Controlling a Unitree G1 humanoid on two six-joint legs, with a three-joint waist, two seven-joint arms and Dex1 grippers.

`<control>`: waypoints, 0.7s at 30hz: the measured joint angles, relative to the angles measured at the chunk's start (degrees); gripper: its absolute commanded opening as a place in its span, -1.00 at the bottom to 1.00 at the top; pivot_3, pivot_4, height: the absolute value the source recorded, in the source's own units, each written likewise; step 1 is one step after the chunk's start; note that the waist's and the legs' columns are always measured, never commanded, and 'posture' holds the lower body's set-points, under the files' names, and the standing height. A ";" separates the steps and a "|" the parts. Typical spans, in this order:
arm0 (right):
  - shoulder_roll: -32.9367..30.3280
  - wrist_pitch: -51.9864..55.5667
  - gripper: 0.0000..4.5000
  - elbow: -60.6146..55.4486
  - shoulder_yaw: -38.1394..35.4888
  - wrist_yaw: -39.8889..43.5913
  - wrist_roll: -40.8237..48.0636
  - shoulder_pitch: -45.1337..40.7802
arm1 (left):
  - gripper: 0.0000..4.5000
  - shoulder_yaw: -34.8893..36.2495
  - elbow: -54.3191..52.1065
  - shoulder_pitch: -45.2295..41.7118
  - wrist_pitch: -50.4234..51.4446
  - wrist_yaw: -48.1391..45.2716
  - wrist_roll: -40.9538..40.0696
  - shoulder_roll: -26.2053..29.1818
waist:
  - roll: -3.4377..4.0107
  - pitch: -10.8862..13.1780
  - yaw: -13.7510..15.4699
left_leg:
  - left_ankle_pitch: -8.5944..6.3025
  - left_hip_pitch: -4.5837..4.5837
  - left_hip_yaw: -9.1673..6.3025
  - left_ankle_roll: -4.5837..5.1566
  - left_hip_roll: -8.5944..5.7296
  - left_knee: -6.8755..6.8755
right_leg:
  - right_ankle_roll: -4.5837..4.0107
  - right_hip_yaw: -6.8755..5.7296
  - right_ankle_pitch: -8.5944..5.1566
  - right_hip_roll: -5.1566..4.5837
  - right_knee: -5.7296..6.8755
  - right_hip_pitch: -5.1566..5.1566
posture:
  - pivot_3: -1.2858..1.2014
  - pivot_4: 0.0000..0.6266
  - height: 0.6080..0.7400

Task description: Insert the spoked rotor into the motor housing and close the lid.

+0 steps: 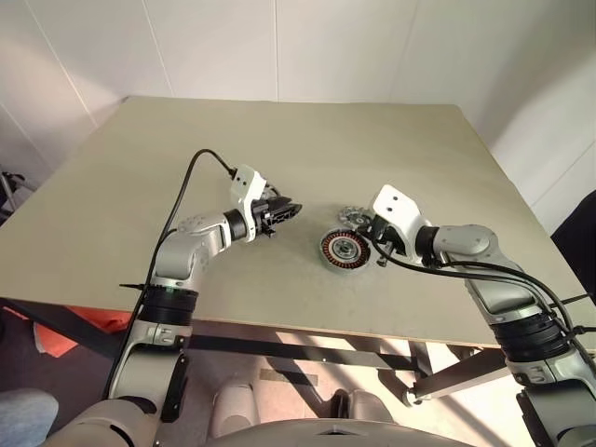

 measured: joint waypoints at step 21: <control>1.23 -0.62 -1.00 1.02 2.20 -0.75 -1.36 2.29 | -0.21 1.46 0.79 -3.08 -1.17 4.58 -2.09 2.80 | 0.00 -0.01 0.01 | 0.01 0.03 -0.01 -0.02 0.00 -0.02 | 0.06 0.03 -0.04 0.02 0.00 0.03 | 0.03 -1.00 1.00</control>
